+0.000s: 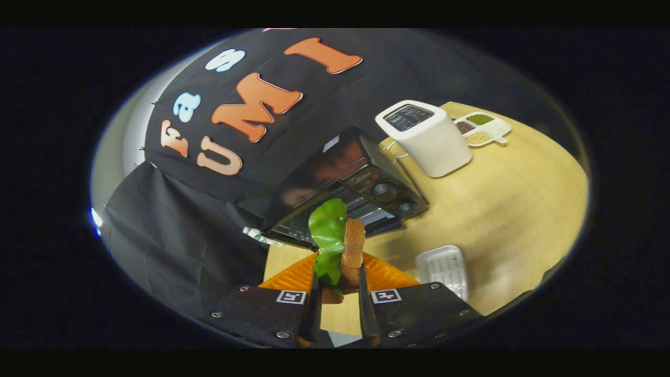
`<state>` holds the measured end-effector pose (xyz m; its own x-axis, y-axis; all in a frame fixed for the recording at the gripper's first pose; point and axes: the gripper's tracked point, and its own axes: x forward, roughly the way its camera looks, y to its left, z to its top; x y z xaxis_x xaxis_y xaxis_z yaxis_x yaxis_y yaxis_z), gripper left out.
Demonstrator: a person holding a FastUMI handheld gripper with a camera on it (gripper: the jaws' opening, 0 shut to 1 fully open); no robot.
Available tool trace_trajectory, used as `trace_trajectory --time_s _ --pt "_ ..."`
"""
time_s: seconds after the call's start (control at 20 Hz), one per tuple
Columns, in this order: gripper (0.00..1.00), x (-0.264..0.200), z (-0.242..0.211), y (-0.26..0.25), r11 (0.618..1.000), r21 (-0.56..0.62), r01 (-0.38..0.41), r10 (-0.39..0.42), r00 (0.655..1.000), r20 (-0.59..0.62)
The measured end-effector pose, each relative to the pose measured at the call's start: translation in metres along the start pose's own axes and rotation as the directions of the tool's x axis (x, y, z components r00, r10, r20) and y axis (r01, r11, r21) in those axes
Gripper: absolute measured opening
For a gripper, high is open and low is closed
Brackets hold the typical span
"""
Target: Open the toaster oven, put the food inside, and close the toaster oven door.
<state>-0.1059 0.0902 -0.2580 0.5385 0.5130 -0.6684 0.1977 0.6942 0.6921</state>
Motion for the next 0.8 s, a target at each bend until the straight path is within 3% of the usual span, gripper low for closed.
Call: trace_trajectory --time_s 0.35,0.55,0.8 --pt "0.31 0.075 -0.007 0.025 0.981 0.174 -0.08 0.068 0.995 0.071" --pt "0.31 0.116 -0.004 0.013 0.967 0.245 -0.07 0.043 0.992 0.115" --pt "0.31 0.146 0.017 0.009 0.942 0.314 -0.118 0.052 0.976 0.21"
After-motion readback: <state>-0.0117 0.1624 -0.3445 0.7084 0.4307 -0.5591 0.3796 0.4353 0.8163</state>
